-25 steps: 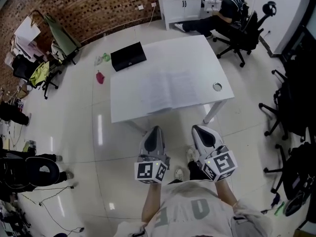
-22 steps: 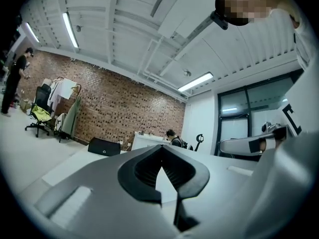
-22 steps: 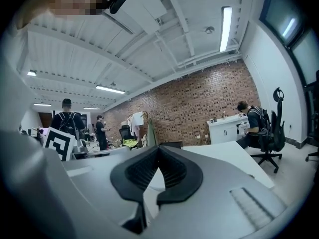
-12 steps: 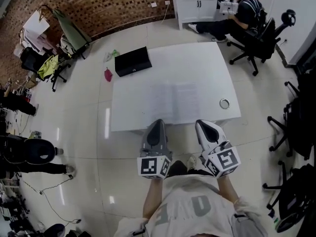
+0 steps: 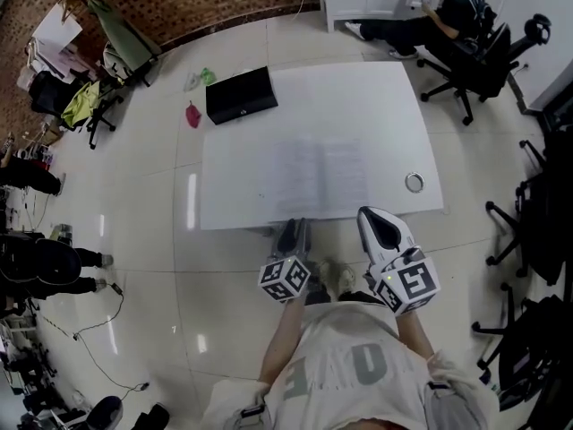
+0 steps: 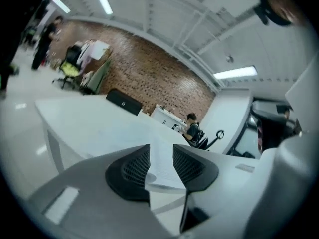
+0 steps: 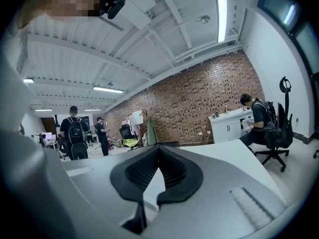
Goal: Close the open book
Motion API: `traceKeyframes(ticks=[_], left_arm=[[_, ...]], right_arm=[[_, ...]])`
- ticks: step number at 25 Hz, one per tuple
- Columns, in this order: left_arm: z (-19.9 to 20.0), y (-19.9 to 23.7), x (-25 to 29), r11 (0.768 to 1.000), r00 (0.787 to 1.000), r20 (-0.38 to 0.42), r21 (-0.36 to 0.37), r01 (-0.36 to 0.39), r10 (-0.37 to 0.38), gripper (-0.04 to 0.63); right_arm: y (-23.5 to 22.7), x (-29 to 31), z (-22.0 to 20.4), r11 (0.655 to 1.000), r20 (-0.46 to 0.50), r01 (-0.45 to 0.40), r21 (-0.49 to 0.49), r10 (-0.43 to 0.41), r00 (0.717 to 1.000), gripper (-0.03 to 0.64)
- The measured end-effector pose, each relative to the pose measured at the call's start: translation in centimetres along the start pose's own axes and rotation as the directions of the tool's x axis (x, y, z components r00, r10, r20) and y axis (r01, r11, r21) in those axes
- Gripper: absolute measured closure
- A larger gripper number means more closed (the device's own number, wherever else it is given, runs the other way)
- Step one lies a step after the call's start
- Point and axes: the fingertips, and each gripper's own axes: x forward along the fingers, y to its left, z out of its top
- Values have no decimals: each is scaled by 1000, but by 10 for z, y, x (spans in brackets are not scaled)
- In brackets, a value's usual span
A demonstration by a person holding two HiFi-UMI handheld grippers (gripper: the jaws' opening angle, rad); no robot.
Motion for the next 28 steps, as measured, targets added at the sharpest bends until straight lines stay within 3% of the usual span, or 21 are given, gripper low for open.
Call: traceKeyframes(ticks=[3,5,7,11,14,17,19,22,25,28], left_arm=[[-21,20,9,970,999,-29,-243,5,-12,434],[-40,31,12,906,999,-35,-423,5,-22,434],[-51,40,14,833,999,-28,-553,10,-31,429],[-59,52,19,727,1000,-8,-687,13,-26,420],[-63,58,23,684,1000,-1,-730,9,-14,422],[-65,64,28,625,1000,16,-780,16,-5,423],[-68,66,31,612,1000,11,-791,12,-5,423],[-69,67,32,631,1000,4,-775,9,-9,422],[-64,71,33,605,999,48,-795,35,5,425],[-57,76,36,601,996,90,-797,62,16,426]], right_arm=[[-3,7,-3,1000,-4,14,22,-14,1000,612],[-3,10,-7,999,-13,20,30,-20,1000,612],[-1,13,-11,999,-24,21,31,-20,999,612],[-1,17,-12,999,-39,34,19,-34,999,612],[-5,19,-12,999,-45,52,15,-51,998,612],[-9,22,-13,998,-49,64,17,-63,997,612],[-9,23,-14,998,-56,68,16,-67,996,612],[-6,25,-17,997,-67,71,5,-70,995,612],[-7,27,-21,997,-85,78,1,-78,993,612],[-9,28,-26,996,-96,84,10,-83,992,612]])
